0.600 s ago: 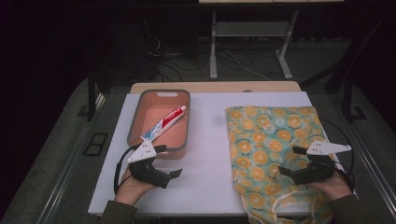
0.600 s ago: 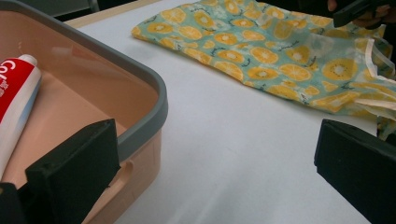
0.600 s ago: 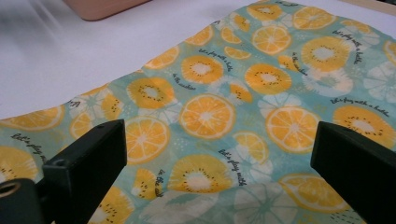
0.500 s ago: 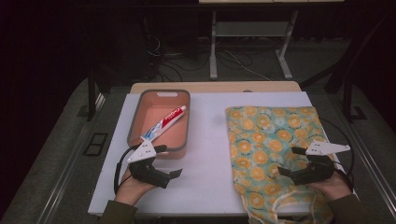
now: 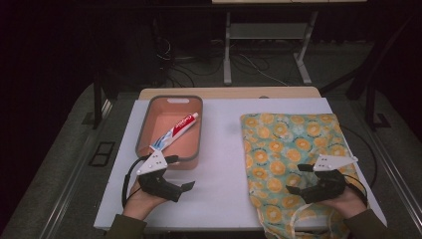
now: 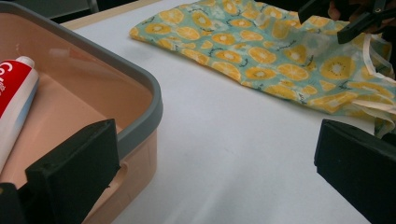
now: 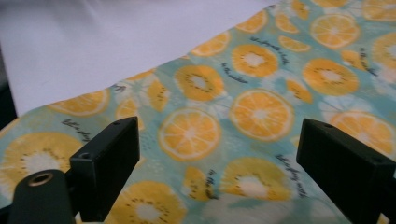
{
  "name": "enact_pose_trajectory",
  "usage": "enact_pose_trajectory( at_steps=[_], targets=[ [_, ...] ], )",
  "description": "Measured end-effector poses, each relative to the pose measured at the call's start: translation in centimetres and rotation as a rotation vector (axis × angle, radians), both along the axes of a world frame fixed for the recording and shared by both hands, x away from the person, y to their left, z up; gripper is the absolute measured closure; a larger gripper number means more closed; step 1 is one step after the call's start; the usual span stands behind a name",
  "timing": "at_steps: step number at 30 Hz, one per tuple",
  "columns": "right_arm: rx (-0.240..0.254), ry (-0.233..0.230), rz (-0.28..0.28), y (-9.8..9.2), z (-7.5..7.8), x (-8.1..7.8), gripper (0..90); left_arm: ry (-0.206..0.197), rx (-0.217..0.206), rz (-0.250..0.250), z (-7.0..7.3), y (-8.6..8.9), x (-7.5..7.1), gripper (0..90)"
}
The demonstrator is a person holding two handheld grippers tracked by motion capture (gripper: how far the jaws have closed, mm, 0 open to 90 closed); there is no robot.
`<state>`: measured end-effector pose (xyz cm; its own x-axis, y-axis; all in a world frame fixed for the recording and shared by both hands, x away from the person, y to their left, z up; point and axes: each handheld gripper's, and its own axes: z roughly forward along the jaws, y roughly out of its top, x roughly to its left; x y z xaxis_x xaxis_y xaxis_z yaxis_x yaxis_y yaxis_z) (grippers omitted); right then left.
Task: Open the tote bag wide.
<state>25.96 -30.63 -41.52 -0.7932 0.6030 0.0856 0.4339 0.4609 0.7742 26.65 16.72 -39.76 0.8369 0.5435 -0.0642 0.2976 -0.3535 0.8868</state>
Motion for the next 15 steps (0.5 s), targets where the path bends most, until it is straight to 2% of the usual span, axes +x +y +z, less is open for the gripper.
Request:
enact_pose_trajectory(
  at_steps=[7,15],
  targets=[
    [-0.003,0.034,0.056,1.8,-0.4,-0.3,15.8,0.002,0.005,-0.005,-0.1,-0.2,0.0,0.0],
    [0.002,0.038,0.124,3.9,-0.2,-1.2,15.9,0.0,0.001,-0.003,0.0,-0.2,-0.1,0.0]
  ],
)
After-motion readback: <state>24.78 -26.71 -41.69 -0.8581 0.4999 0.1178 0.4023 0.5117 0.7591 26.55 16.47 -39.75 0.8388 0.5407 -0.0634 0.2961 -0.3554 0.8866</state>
